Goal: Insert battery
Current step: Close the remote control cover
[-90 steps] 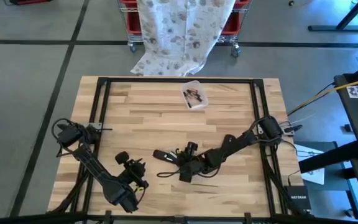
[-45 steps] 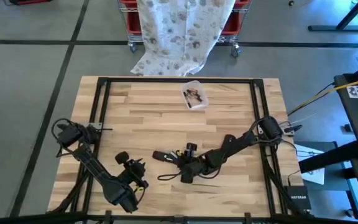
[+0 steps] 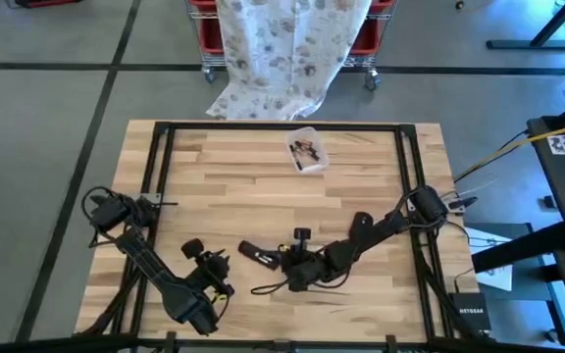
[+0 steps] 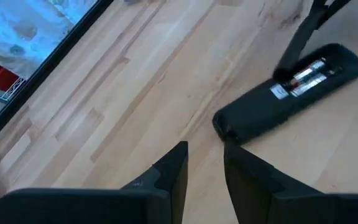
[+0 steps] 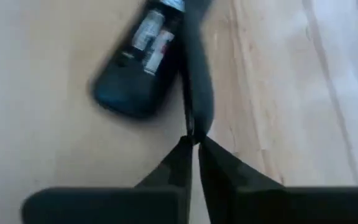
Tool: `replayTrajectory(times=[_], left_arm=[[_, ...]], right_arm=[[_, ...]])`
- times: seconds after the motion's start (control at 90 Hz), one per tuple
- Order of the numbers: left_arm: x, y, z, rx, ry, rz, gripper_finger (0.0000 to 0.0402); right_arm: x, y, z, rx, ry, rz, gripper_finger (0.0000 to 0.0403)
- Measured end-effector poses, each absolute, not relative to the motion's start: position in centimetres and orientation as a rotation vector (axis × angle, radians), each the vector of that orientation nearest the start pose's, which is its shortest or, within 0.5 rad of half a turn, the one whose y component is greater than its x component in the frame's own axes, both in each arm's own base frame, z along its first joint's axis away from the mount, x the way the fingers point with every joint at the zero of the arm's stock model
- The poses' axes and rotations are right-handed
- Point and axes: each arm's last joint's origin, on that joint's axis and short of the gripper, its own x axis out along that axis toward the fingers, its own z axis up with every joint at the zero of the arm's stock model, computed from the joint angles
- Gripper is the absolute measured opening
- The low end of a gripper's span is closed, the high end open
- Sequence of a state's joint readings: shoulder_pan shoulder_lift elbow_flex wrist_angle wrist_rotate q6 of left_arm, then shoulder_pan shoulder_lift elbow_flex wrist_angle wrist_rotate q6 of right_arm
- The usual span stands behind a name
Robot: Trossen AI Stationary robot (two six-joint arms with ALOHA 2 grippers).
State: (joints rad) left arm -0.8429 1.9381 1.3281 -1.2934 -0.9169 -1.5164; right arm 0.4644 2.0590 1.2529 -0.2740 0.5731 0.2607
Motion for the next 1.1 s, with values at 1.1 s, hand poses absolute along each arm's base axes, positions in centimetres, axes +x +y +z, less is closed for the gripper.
replayTrajectory(times=[1.1], left_arm=[[23.1, -22.5, 17.8, 0.113, 0.785, 0.787, 0.0084]], right_arm=[[31.5, 23.0, 13.3, -0.731, 0.65, -0.486, 0.0]])
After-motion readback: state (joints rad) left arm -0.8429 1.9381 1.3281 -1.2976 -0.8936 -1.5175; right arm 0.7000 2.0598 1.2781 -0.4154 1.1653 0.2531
